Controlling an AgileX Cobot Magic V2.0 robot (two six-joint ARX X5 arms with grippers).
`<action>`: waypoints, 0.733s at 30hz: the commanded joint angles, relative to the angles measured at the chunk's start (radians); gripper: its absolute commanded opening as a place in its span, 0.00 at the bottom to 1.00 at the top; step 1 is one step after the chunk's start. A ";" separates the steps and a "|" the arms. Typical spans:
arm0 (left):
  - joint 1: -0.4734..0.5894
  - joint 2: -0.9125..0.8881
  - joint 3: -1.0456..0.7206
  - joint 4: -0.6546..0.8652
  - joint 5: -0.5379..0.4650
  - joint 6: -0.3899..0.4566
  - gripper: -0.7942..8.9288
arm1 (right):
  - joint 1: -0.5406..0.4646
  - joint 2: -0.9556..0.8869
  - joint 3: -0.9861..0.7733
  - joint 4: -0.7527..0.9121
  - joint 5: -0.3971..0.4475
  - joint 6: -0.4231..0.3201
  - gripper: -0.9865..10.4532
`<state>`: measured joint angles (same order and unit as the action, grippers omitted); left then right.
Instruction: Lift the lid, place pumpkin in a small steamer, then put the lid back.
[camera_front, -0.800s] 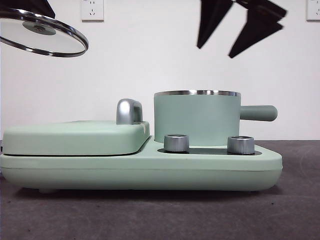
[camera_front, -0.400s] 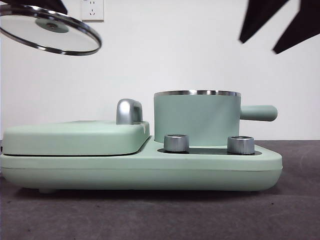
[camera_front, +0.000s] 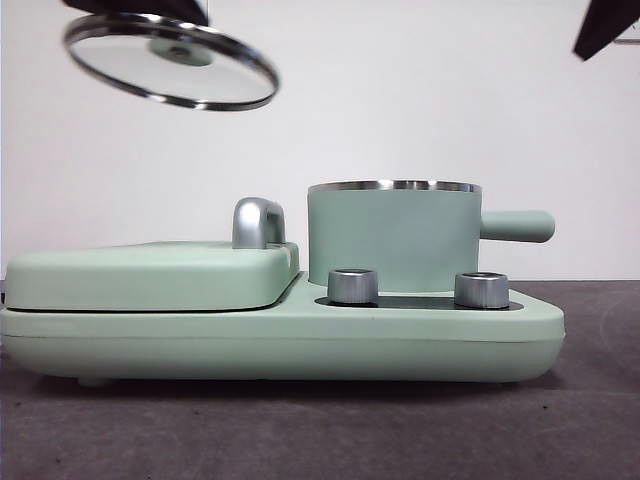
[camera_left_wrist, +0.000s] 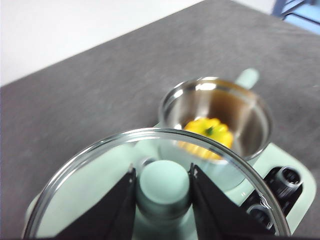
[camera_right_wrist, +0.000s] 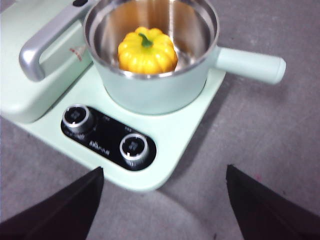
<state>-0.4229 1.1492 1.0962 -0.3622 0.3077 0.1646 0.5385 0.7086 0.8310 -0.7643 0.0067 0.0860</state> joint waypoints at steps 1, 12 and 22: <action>-0.035 0.027 0.017 0.075 0.008 -0.018 0.09 | 0.007 -0.030 0.005 -0.019 0.025 0.024 0.42; -0.168 0.165 0.018 0.297 0.007 -0.068 0.09 | 0.007 -0.198 0.005 -0.129 0.028 0.109 0.42; -0.232 0.321 0.024 0.523 0.002 -0.108 0.09 | 0.007 -0.229 0.005 -0.245 0.027 0.118 0.42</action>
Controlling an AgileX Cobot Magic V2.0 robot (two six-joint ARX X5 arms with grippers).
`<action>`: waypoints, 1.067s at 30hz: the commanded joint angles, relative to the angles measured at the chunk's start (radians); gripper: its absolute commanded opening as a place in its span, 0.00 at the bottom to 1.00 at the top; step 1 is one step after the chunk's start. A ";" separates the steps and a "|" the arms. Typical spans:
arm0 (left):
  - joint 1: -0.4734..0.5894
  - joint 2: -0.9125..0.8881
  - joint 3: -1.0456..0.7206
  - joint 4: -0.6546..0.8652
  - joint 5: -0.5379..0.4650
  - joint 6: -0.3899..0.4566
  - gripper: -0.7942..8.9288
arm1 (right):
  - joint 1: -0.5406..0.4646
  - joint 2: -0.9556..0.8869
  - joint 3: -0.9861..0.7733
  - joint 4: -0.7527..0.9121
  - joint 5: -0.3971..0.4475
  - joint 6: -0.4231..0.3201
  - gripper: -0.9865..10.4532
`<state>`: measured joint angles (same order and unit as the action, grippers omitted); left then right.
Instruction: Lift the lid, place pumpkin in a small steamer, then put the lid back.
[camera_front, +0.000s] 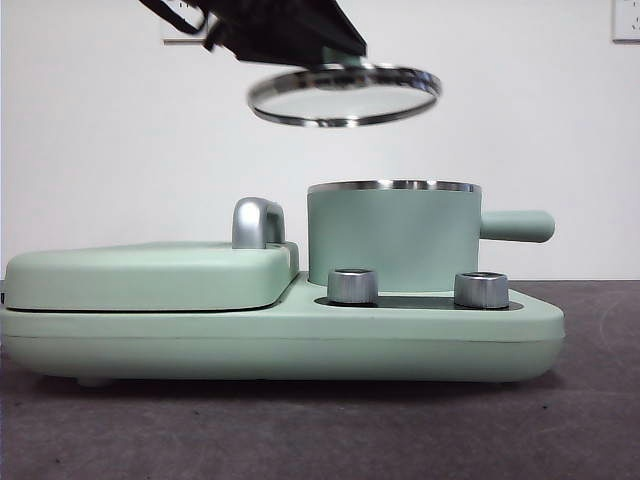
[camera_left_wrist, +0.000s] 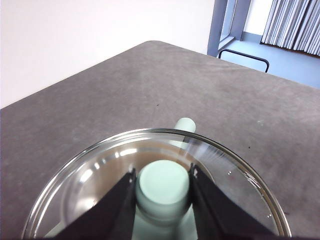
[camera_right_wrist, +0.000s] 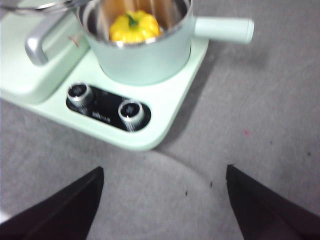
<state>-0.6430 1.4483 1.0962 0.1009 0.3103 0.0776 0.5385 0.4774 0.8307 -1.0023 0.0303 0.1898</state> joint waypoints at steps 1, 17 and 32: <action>-0.014 0.032 0.026 0.071 -0.002 -0.024 0.09 | 0.007 0.002 0.005 -0.011 0.004 0.014 0.42; -0.019 0.190 0.092 0.177 -0.003 -0.042 0.09 | 0.007 0.002 0.005 -0.024 0.005 0.014 0.42; -0.019 0.290 0.141 0.240 -0.003 -0.033 0.09 | 0.007 0.002 0.005 -0.024 0.031 0.014 0.42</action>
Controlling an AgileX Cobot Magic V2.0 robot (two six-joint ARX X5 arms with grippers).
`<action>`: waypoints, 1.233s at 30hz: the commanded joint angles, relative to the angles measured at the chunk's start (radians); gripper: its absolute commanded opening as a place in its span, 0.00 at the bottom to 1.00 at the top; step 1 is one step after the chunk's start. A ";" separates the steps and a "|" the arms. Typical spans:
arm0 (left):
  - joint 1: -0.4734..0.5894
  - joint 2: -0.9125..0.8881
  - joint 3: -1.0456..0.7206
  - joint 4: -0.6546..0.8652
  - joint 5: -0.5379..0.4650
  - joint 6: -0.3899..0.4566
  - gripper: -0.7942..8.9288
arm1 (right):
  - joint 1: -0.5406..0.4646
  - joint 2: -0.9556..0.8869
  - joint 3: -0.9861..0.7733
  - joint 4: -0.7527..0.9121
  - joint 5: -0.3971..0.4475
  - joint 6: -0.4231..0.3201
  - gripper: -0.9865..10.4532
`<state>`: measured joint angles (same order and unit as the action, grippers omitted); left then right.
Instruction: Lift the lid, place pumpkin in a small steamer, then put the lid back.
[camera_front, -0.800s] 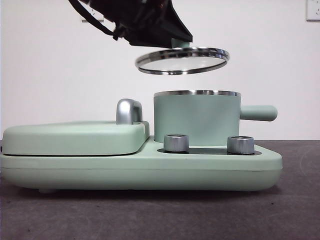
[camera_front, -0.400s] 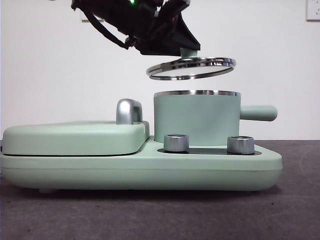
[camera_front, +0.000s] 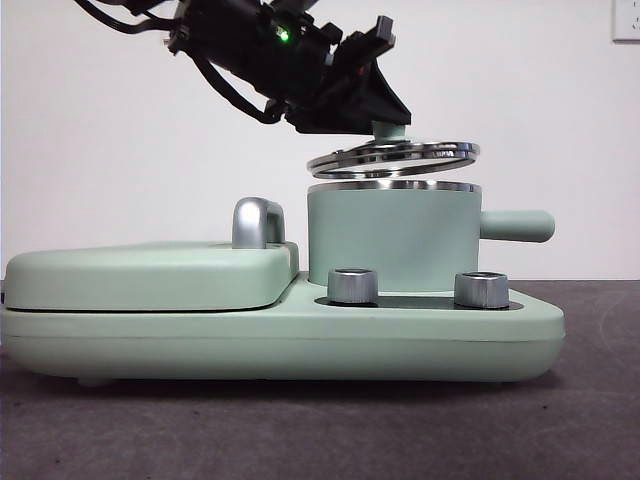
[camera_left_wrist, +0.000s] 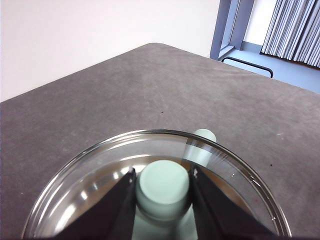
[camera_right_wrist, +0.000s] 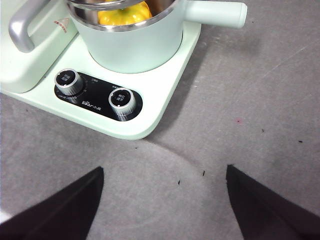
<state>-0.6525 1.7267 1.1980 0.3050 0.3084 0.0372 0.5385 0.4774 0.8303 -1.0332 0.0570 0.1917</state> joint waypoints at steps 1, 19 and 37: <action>-0.010 0.013 0.039 0.036 -0.001 0.008 0.09 | 0.007 0.002 0.006 0.007 0.005 0.012 0.42; -0.010 0.027 0.039 0.024 -0.002 0.053 0.09 | 0.007 0.002 0.006 0.007 0.023 0.013 0.42; -0.010 0.066 0.039 0.023 -0.002 0.055 0.09 | 0.007 0.002 0.006 0.007 0.023 0.011 0.42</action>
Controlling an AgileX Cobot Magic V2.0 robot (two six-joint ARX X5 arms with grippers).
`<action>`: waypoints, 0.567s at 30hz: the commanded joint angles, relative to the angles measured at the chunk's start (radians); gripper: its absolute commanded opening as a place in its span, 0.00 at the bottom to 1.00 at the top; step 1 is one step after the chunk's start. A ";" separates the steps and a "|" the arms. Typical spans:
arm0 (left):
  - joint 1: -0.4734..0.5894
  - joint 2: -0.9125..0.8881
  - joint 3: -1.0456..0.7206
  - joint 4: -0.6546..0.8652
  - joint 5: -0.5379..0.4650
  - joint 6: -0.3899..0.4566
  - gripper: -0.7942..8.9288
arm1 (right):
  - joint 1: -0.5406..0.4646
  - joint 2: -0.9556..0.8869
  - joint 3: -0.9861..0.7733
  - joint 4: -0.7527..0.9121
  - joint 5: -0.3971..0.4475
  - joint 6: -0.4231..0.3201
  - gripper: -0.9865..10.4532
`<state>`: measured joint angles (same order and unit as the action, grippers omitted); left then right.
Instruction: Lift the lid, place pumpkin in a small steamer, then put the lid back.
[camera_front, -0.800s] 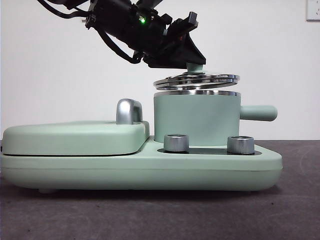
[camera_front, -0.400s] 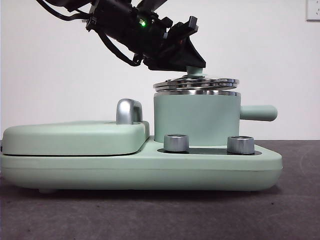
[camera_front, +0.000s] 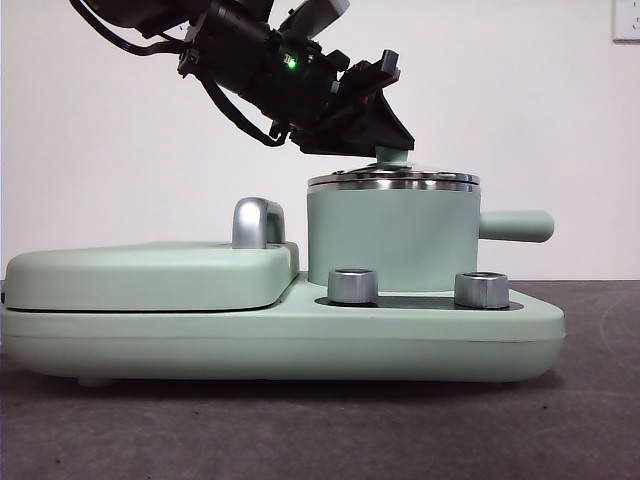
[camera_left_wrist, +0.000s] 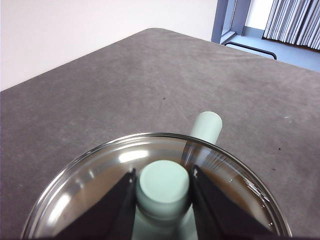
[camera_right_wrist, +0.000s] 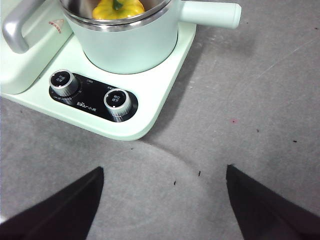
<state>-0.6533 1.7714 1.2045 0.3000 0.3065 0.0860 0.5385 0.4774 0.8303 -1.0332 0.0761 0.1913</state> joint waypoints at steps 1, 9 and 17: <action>-0.009 0.021 0.033 0.027 0.000 0.006 0.09 | 0.007 0.002 0.006 0.007 0.004 0.011 0.42; -0.009 0.021 0.033 0.022 0.001 -0.006 0.14 | 0.007 0.002 0.005 0.007 0.004 0.011 0.42; -0.009 0.016 0.033 0.026 0.002 -0.108 0.39 | 0.007 0.002 0.006 0.007 0.003 0.011 0.42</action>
<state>-0.6533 1.7721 1.2091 0.3130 0.3080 0.0162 0.5385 0.4774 0.8303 -1.0332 0.0757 0.1913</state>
